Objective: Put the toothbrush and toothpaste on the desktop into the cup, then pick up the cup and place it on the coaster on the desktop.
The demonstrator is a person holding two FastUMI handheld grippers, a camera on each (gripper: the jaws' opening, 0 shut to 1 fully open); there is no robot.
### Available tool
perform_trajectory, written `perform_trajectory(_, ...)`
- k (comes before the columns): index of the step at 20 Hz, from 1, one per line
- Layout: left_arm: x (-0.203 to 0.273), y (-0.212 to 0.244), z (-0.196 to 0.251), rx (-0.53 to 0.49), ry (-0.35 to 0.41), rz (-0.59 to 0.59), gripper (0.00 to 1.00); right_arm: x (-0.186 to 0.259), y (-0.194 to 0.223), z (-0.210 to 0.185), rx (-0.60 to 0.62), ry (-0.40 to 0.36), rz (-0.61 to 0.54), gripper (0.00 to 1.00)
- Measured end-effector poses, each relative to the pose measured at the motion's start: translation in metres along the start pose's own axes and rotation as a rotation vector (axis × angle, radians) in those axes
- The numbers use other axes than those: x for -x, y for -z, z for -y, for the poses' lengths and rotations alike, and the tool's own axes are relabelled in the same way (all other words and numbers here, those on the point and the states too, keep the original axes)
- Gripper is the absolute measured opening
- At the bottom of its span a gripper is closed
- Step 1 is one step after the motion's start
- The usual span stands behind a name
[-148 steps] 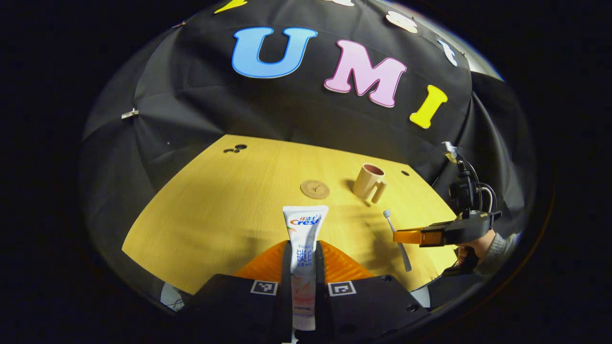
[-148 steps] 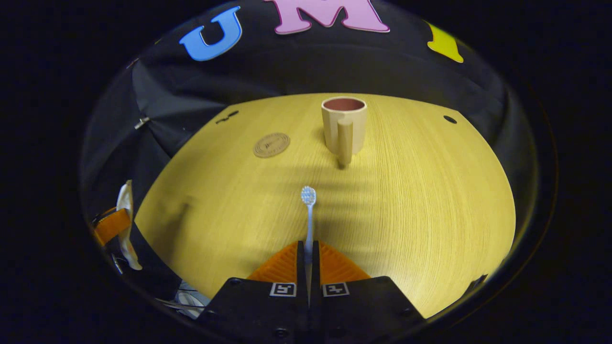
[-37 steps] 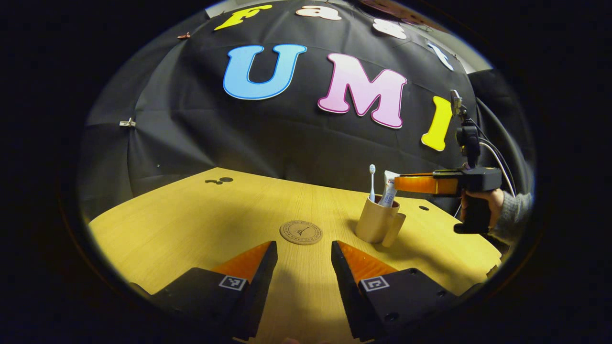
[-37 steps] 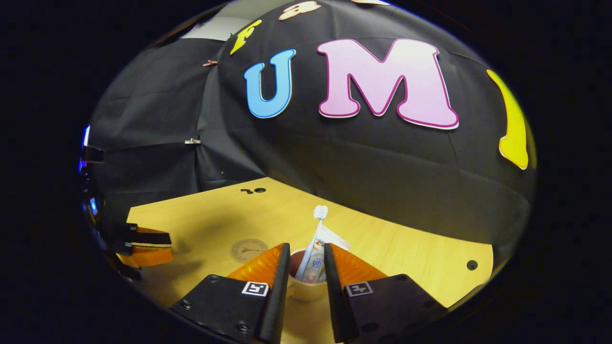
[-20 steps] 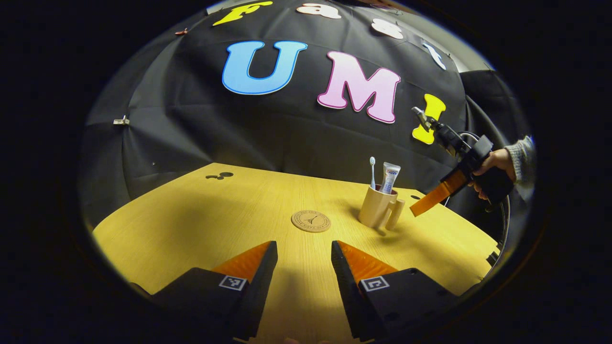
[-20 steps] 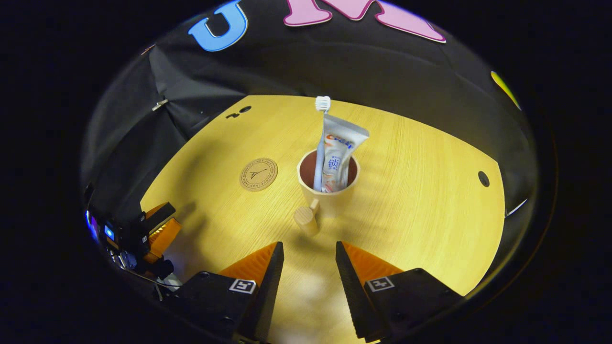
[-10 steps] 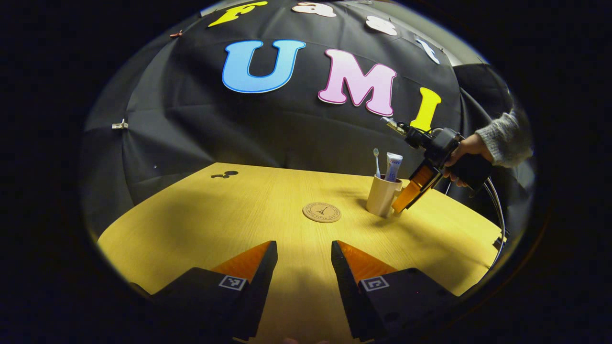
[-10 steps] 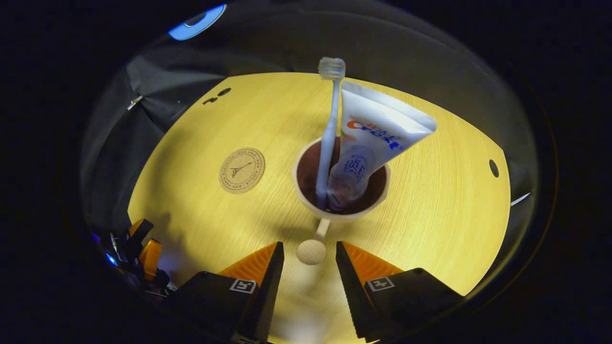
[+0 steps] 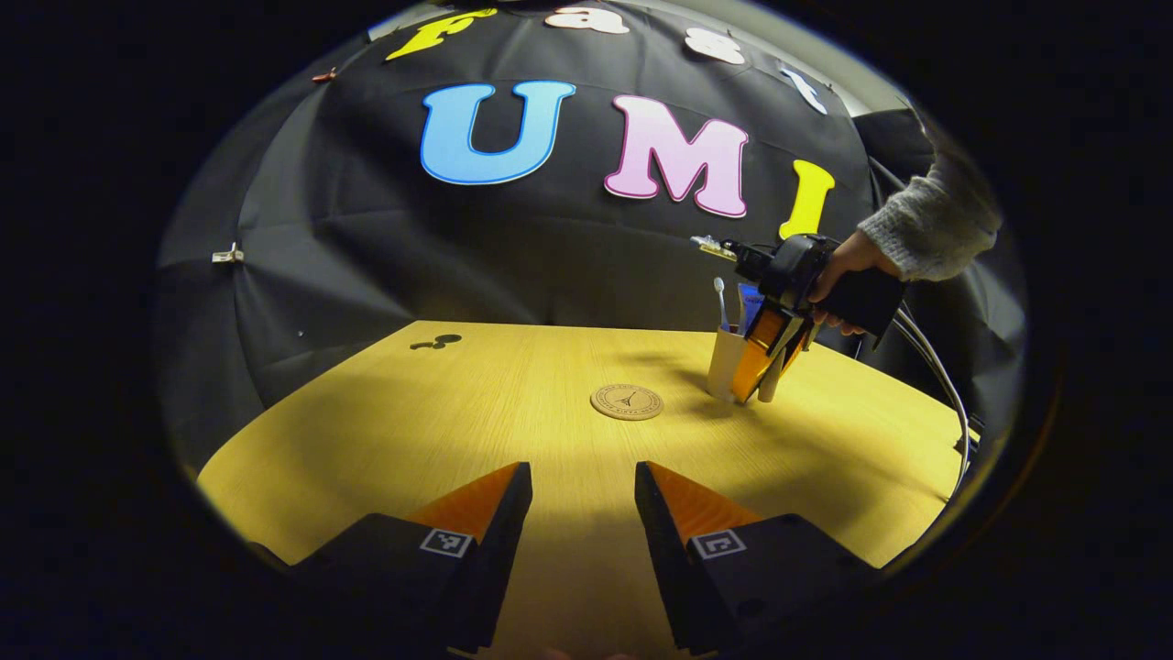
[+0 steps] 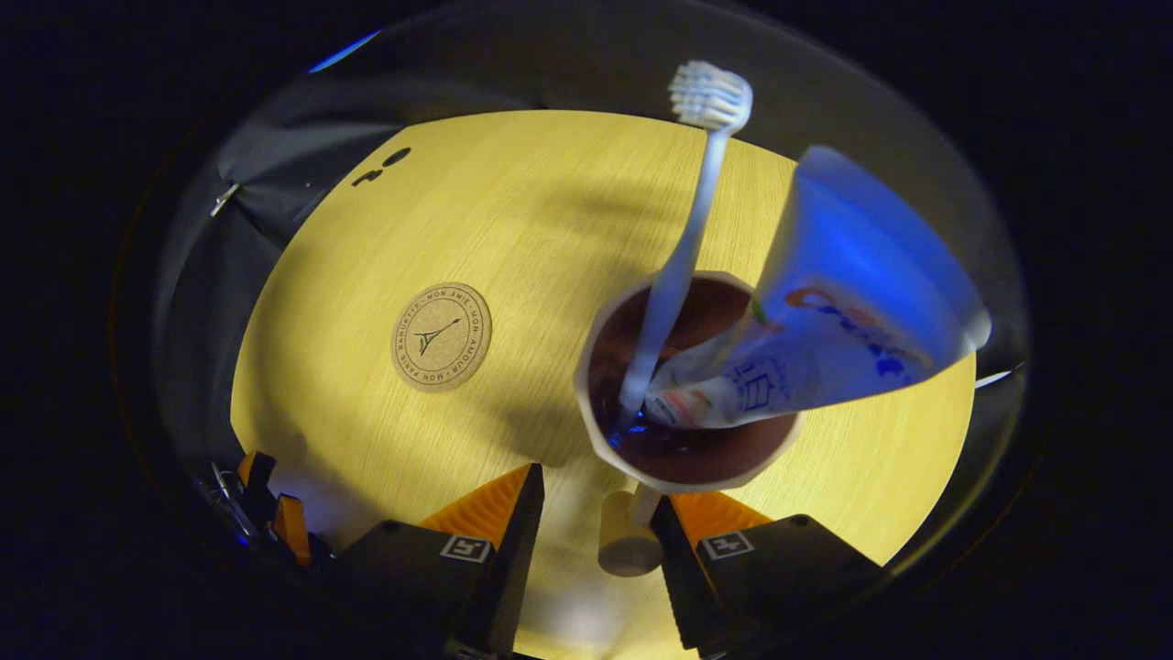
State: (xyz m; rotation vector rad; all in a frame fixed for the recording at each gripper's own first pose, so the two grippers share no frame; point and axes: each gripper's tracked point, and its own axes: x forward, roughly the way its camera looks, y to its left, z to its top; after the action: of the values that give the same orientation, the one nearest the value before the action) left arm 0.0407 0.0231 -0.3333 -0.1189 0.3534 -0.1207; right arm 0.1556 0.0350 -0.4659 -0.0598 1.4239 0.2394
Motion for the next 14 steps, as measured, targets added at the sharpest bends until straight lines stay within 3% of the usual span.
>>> perform_trajectory(1,0.001,0.000,-0.002,0.005,-0.002,0.001,0.72,-0.003,-0.001,0.004,0.004,0.013,-0.009,0.60)
perform_trajectory(2,0.002,0.001,-0.005,0.008,-0.008,0.002,0.72,-0.005,-0.002,0.008,0.006,0.031,-0.023,0.60)
perform_trajectory(5,0.002,0.004,-0.010,0.024,-0.018,-0.003,0.72,-0.007,0.005,0.013,-0.015,0.030,-0.058,0.33)
perform_trajectory(7,0.003,0.005,-0.012,0.033,-0.021,-0.004,0.72,-0.005,0.008,0.015,0.041,0.023,-0.061,0.27)
perform_trajectory(8,0.002,0.005,-0.012,0.035,-0.021,-0.006,0.72,-0.004,0.007,0.017,0.060,0.021,-0.053,0.31)
perform_trajectory(14,0.002,0.003,-0.010,0.027,-0.016,-0.005,0.72,0.001,0.005,0.012,0.106,-0.013,-0.010,0.28)
